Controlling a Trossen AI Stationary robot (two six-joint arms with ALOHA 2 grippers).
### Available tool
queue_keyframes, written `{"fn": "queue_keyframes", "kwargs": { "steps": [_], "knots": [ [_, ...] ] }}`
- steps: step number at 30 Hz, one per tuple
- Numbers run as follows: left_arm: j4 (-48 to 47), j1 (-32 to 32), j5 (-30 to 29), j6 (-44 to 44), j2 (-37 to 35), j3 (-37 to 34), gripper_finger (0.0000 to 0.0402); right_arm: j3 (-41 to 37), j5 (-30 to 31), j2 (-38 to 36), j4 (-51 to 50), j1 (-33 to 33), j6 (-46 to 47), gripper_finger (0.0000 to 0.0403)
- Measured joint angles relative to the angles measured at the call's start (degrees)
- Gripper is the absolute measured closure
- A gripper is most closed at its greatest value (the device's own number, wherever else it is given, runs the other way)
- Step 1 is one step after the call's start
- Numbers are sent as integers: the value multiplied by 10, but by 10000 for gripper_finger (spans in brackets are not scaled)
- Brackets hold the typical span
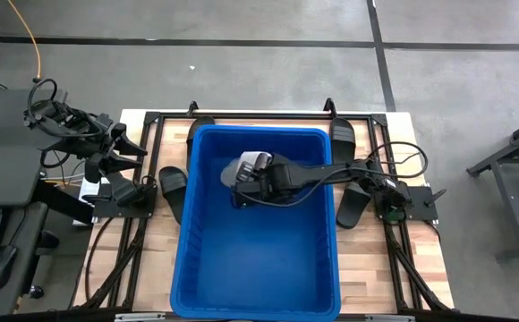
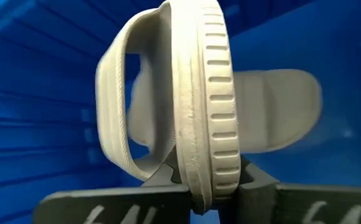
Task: Pick and place slides into bin
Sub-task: Stack the gray slider on top of the gray slider in the blue bin
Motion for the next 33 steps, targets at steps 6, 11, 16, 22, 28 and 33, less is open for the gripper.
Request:
{"fn": "queue_keyframes", "kwargs": {
  "steps": [6, 11, 16, 22, 28, 33],
  "knots": [
    [0, 0, 0, 0, 0, 0, 167, 0, -19, 0, 22, -9, -43, 398],
    [1, 0, 0, -2, 0, 0, 167, -1, 19, -4, 72, -9, -52, 398],
    [1, 0, 1, -4, 0, 0, 167, -1, 15, -4, 75, -9, -59, 398],
    [1, 0, 1, -3, 0, 0, 167, -1, -8, -1, 59, -19, -56, 398],
    [1, 0, 1, -2, 0, 0, 167, -1, -40, 14, 57, -31, -49, 398],
    [1, 0, 2, -2, 0, 0, 167, 0, -68, 29, 49, -35, -46, 398]
  ]
}}
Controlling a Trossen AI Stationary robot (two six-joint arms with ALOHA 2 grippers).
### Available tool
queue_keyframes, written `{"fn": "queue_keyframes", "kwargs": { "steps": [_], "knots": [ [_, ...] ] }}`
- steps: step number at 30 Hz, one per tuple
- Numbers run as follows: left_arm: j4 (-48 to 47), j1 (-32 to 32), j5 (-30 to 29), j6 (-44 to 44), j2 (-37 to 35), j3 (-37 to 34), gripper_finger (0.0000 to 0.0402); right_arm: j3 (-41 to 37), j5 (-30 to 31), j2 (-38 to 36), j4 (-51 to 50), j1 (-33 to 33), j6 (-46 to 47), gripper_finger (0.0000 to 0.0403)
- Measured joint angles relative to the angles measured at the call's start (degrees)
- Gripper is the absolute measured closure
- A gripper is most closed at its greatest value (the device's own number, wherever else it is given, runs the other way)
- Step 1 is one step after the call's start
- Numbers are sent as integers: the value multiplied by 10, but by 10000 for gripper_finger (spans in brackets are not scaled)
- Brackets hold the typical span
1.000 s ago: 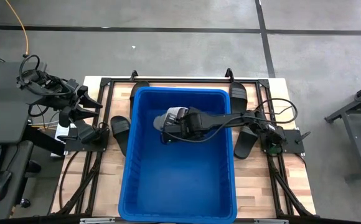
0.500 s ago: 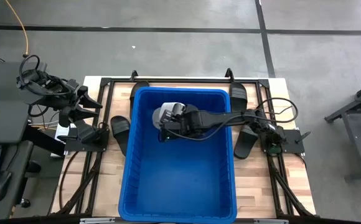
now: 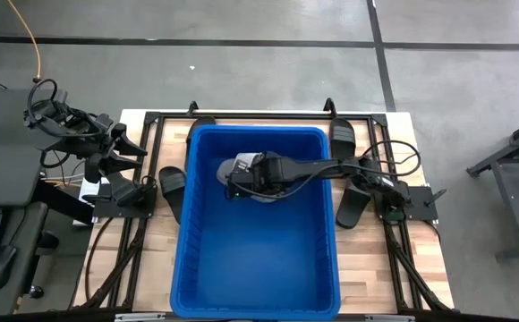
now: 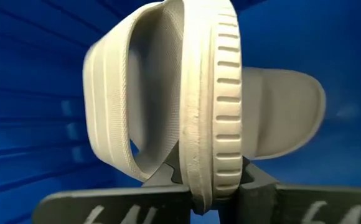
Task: Pick and place slides into bin
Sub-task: Stack the gray slider on top of the gray slider in the blue bin
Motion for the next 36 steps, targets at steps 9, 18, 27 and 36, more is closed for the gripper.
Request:
{"fn": "queue_keyframes", "kwargs": {
  "steps": [9, 18, 27, 36],
  "knots": [
    [0, 0, 0, 11, 0, 0, 167, -1, -69, 19, -2, -4, -12, 374],
    [0, 0, 0, 12, 0, 0, 167, -1, -135, 25, -3, -16, -57, 341],
    [0, 0, 0, 13, 0, 0, 167, -1, -216, 26, -28, -30, -92, 224],
    [0, 0, 3, 15, 0, 0, 167, -1, -235, 27, -86, -41, -91, 125]
  ]
}}
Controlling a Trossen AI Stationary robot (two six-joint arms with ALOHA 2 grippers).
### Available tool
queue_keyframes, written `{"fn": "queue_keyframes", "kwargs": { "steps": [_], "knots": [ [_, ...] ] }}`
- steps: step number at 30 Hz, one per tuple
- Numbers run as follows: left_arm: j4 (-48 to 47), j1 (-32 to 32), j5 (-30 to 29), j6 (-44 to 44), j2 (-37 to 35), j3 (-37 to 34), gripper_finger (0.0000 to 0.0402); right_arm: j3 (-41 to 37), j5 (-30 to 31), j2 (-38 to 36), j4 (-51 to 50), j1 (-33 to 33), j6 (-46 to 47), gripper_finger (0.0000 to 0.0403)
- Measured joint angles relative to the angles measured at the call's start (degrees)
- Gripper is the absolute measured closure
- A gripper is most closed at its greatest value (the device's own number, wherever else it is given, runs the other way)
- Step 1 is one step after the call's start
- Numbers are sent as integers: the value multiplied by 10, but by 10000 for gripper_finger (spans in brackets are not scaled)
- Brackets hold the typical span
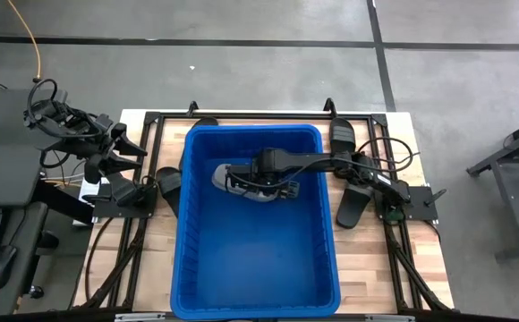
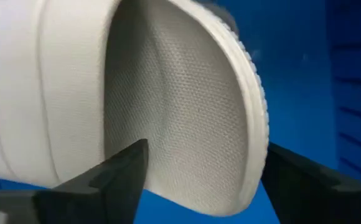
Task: Pick and place slides into bin
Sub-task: Stack the gray slider on top of the gray slider in the blue bin, then put the black slide into the blue bin
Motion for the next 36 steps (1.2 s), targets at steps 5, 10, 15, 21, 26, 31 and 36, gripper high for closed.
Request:
{"fn": "queue_keyframes", "kwargs": {
  "steps": [5, 10, 15, 21, 26, 31, 36],
  "knots": [
    [0, 0, 5, 0, 0, 0, 167, 0, 0, 0, -10, -3, -14, 111],
    [0, 0, 6, 0, 0, 0, 167, 0, 6, 0, -20, -12, -52, 110],
    [0, 0, 6, 0, 0, 0, 167, 0, -6, 0, -17, -23, -73, 110],
    [0, 0, 7, -1, 0, 0, 167, 0, -36, 0, -18, -23, -139, 110],
    [0, 0, 10, -2, 0, 0, 167, 2, -72, -1, -14, -26, -179, 110],
    [0, 0, 10, -2, 0, 0, 167, 12, -101, -5, -20, -26, -195, 110],
    [0, 0, 9, -2, 0, 0, 167, 12, -189, -9, -20, -26, -226, 110]
  ]
}}
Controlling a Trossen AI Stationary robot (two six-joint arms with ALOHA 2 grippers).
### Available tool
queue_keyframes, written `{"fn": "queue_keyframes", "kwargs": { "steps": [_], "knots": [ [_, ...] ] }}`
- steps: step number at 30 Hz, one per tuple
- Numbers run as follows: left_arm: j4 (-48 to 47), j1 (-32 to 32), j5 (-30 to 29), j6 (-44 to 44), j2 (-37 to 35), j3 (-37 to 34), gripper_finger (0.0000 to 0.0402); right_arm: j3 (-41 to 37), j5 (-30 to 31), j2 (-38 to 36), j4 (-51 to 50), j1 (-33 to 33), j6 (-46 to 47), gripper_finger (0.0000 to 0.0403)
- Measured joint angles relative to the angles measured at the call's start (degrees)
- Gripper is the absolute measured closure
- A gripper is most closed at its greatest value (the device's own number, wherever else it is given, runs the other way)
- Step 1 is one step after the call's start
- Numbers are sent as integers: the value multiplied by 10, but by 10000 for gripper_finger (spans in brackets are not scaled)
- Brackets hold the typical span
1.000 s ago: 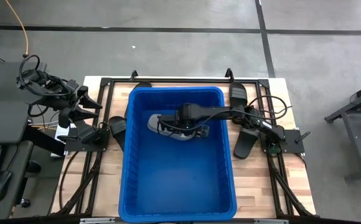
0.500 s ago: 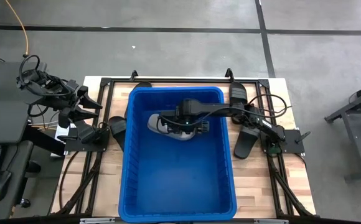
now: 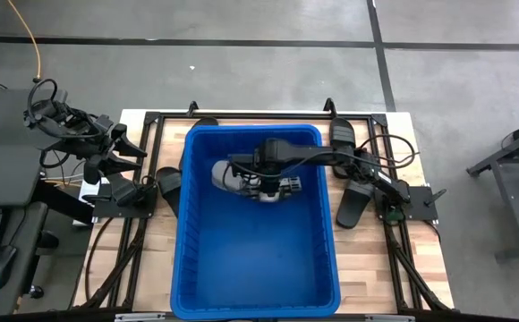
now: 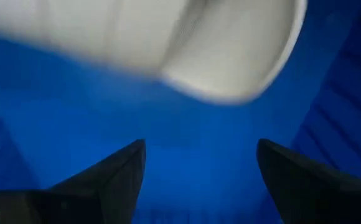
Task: Pick and place slides into bin
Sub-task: Put the black slide into the blue bin
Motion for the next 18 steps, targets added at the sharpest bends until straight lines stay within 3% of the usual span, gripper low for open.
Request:
{"fn": "queue_keyframes", "kwargs": {
  "steps": [8, 18],
  "knots": [
    [0, 0, 0, 9, 0, 0, 167, 0, -131, -1, -1, 3, -51, 110],
    [0, 0, 1, 12, 0, 0, 167, 0, -161, -46, 48, 36, -85, 110]
  ]
}}
